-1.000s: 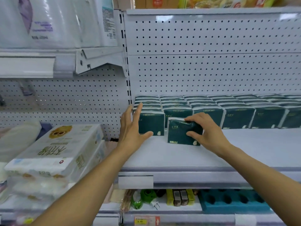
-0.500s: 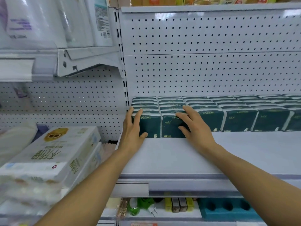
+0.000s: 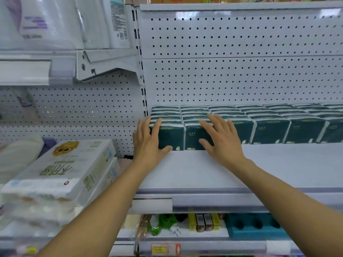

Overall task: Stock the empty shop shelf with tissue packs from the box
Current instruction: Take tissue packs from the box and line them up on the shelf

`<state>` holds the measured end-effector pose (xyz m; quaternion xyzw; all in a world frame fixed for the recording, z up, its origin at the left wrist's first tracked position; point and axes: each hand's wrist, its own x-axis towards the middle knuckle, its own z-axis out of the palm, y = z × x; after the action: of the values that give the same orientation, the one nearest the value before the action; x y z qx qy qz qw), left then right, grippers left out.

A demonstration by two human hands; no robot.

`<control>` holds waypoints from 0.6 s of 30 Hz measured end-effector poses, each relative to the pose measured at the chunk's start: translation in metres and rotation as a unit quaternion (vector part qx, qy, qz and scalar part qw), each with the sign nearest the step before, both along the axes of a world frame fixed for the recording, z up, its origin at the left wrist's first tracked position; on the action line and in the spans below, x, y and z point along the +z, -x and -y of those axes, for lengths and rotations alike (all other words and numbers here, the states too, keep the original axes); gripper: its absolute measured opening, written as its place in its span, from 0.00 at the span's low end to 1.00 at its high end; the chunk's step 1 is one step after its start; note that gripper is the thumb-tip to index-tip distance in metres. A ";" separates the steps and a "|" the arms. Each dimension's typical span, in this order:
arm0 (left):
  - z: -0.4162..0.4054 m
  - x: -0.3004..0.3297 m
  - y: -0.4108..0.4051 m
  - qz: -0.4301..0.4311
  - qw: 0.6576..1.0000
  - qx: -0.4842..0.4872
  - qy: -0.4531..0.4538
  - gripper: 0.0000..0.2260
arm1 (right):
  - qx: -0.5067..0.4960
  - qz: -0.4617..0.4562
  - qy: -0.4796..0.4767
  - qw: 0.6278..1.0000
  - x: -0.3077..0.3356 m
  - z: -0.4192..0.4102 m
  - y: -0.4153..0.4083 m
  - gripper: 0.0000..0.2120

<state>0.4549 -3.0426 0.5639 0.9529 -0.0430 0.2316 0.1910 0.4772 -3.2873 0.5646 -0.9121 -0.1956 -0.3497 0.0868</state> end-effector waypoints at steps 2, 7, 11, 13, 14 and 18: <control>-0.004 0.003 0.023 0.034 0.999 -0.005 -0.027 0.38 | 0.002 0.008 -0.016 1.000 0.004 -0.009 0.023 0.25; -0.024 -0.016 0.091 0.134 0.985 0.008 -0.111 0.31 | 0.006 0.007 -0.013 1.000 0.003 -0.035 0.094 0.24; -0.048 -0.043 0.159 0.157 0.980 -0.003 -0.121 0.27 | 0.048 0.015 -0.029 0.998 -0.017 -0.060 0.161 0.21; -0.063 -0.058 0.193 0.178 0.975 -0.010 -0.128 0.25 | 0.066 0.021 -0.020 0.997 -0.033 -0.073 0.193 0.21; -0.070 -0.066 0.208 0.184 0.974 -0.011 -0.133 0.24 | 0.073 0.025 -0.010 0.997 -0.043 -0.080 0.208 0.20; -0.093 -0.114 0.256 0.146 0.981 -0.007 -0.126 0.25 | 0.092 -0.007 0.033 0.995 -0.095 -0.111 0.256 0.22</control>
<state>0.1984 -2.9494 0.4502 0.9251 -0.1064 0.3591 0.0624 0.2213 -3.1760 0.4697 -0.8952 -0.2893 -0.3269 0.0894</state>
